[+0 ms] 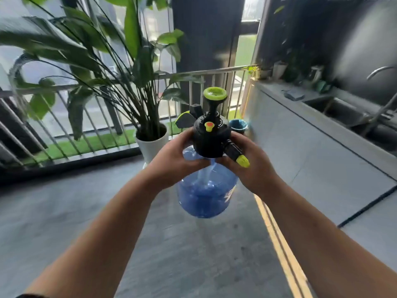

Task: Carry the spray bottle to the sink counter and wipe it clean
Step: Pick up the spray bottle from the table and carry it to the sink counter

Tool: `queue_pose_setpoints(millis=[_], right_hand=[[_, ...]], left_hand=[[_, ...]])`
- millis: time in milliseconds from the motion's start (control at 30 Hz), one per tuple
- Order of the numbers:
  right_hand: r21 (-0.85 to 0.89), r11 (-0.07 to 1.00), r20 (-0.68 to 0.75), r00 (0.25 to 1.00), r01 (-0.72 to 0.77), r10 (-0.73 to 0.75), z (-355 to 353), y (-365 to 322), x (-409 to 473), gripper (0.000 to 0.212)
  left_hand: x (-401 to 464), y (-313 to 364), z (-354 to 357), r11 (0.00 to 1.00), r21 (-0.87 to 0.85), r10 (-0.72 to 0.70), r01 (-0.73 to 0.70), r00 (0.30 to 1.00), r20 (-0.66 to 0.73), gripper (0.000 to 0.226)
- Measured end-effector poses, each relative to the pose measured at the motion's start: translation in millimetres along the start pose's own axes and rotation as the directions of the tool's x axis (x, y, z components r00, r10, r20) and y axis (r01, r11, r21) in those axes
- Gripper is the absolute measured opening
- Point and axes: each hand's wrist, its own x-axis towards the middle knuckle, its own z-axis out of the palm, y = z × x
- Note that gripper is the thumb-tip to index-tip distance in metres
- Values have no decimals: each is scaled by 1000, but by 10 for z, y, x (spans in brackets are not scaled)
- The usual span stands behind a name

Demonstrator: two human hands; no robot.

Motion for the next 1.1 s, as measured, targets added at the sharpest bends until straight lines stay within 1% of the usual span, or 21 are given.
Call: queue_pose_setpoints(millis=[200,333,433,533,700,767,867,1000,1100], right_hand=[[-103,988,-218,972,-117,92,-815,746,870,44],[-79,977,-346,925,-196,158,-1267,1279,1435,42],[-79,959,-435,875,-274,214,-1638,1632,1854,41],[-70,935,-528,808,-347,260,-2033,2012,2281,47],[-39,901,-645,700,-432,308,-2688,2618,2876,52],[-44,897,-671,678,-439,299,-2983,2932,3102,51],[-72,895,-697,664,-440,270,-3506,3525,3446,54],[-67,892,-684,672,-447,285,-4226,4256,3843,56],[-57,892,-676,675,-448,296,-4787,4716,4184,53]], left_hand=[[1746,-176,593,993,-37,120,-115,979,164,60],[2865,-351,1011,972,-74,237,-225,931,277,57],[3683,-403,1319,958,-113,287,-264,884,370,52],[4485,-416,1665,947,-159,321,-279,834,449,51],[5615,-427,2351,929,-247,365,-275,781,506,56],[6065,-493,2708,920,-275,386,-280,767,512,59],[6768,-601,3302,911,-301,406,-283,748,525,59],[7618,-705,4041,910,-309,407,-277,736,541,60],[8269,-713,4557,926,-288,370,-244,737,566,59]])
